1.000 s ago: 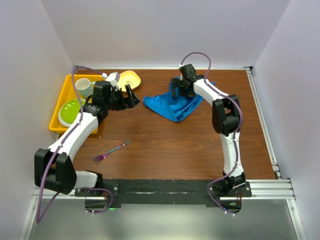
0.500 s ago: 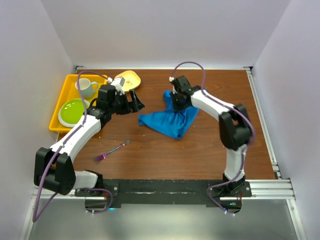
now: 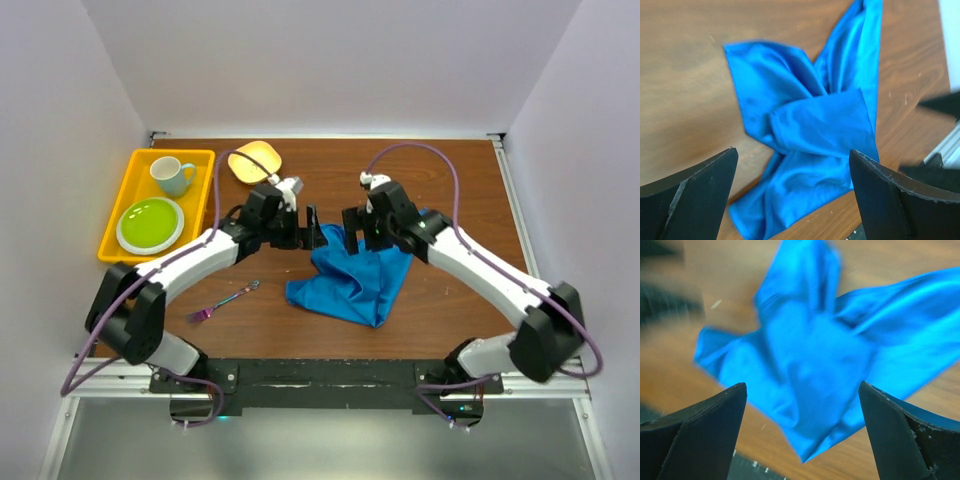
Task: Fold the napkin, place the utensils inside, and roll it up
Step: Move the napkin to the centre of the board, then flatten the napkin out
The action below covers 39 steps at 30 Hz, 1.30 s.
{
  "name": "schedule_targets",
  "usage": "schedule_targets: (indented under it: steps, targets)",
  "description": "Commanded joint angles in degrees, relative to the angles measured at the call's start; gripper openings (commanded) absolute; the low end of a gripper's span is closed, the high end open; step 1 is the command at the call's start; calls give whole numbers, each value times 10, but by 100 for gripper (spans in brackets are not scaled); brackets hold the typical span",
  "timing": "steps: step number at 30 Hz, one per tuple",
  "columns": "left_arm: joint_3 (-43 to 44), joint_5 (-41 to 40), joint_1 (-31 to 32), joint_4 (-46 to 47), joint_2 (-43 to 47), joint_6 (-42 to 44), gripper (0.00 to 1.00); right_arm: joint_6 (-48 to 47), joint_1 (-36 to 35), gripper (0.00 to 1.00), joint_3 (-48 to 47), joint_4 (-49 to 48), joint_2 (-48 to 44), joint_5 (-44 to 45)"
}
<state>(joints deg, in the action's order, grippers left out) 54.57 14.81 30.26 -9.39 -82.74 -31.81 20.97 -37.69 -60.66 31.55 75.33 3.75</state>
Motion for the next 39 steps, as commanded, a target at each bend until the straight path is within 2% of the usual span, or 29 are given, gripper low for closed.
schedule_targets:
  steps: [1, 3, 5, 9, 12, 18, 22, 24, 25, 26, 28, 29, 31, 32, 33, 34, 36, 38, 39]
  targets:
    - [42, -19, 37, 3, -53, -26, 98, 8, 38, 98, -127, 66, 98, 133]
    - [78, -50, 52, -29, -93, -26, 98, 21, 86, 98, -150, 61, 142, 126]
    - [106, -69, 63, -45, -138, -15, 98, 14, 111, 98, -178, 43, 189, 78]
    - [204, -94, 65, -85, -222, 30, 98, 12, 132, 95, -249, 98, 268, 122]
    - [274, -134, 65, -127, -286, 71, 96, 14, 147, 91, -238, 80, 287, 124]
    - [400, -139, 67, -195, -409, 107, 93, 14, 157, 84, -230, 59, 337, 88]
    - [404, -146, 70, -184, -428, 96, 91, 22, 157, 79, -221, 49, 355, 98]
    - [402, -162, 71, -177, -428, 90, 82, 25, 156, 72, -210, 40, 357, 94]
    - [402, -166, 71, -176, -428, 89, 78, 26, 156, 64, -207, 34, 358, 93]
    - [402, -170, 72, -175, -428, 88, 67, 26, 157, 62, -203, 28, 361, 88]
    - [403, -174, 72, -175, -429, 88, 55, 27, 159, 56, -193, 14, 366, 79]
    - [403, -173, 71, -174, -428, 87, 44, 26, 162, 47, -193, 11, 369, 79]
    - [404, -173, 72, -173, -426, 89, 33, 26, 165, 36, -192, 0, 371, 72]
    - [405, -170, 71, -172, -425, 90, 19, 25, 170, 32, -194, -3, 373, 65]
    - [412, -170, 71, -172, -424, 90, 10, 24, 174, 18, -196, -7, 378, 58]
    - [418, -173, 70, -175, -423, 90, 2, 22, 177, 12, -211, -6, 382, 52]
    - [449, -183, 69, -184, -418, 103, 0, 9, 182, 0, -238, 1, 391, 56]
    - [503, -189, 62, -192, -409, 118, 0, -11, 184, 0, -308, 27, 396, 71]
    - [530, -189, 58, -196, -407, 130, 0, -18, 186, 0, -375, 40, 400, 74]
